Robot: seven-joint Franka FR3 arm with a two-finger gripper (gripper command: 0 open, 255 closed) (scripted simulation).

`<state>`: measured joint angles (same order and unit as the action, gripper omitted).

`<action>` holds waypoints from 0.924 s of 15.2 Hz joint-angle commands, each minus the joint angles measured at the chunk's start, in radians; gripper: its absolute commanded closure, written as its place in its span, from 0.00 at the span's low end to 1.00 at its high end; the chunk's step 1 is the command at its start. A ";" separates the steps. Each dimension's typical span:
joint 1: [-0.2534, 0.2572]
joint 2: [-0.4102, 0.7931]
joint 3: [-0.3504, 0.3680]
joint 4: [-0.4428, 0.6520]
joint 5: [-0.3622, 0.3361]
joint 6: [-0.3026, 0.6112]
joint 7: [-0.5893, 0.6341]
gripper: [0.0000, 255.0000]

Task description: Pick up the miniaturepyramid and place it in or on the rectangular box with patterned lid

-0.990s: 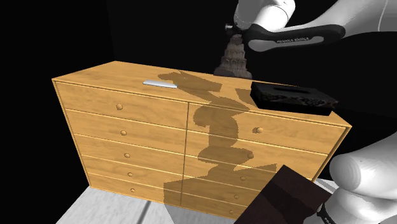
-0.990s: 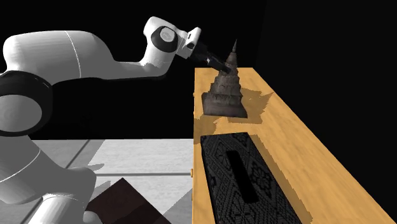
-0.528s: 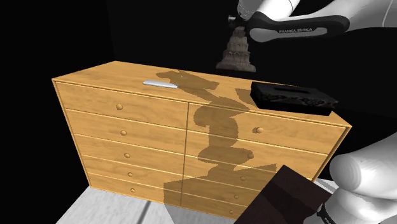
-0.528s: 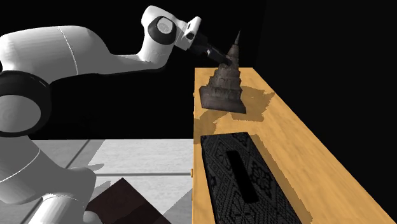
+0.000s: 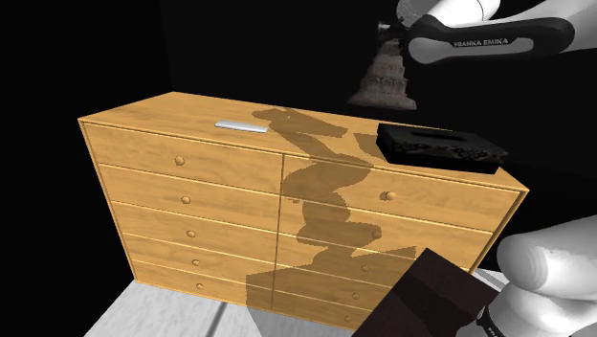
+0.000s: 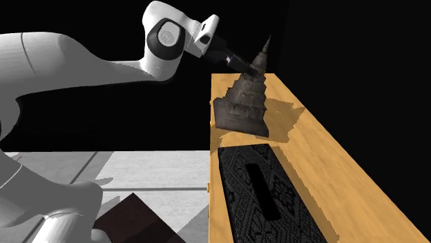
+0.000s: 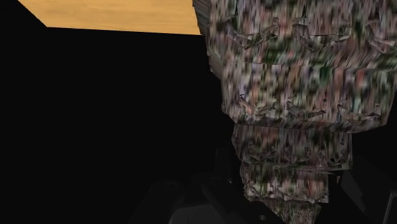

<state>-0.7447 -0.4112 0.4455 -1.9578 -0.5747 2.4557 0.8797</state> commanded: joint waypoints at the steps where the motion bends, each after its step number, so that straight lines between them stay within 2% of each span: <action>1: 0.021 -0.049 -0.065 -0.050 0.039 0.032 -0.059 1.00; 7: 0.081 -0.160 -0.245 -0.167 0.117 0.087 -0.227 1.00; 14: 0.142 -0.258 -0.444 -0.247 0.175 0.114 -0.422 1.00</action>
<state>-0.6104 -0.6528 0.0287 -2.1962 -0.4060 2.5650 0.4856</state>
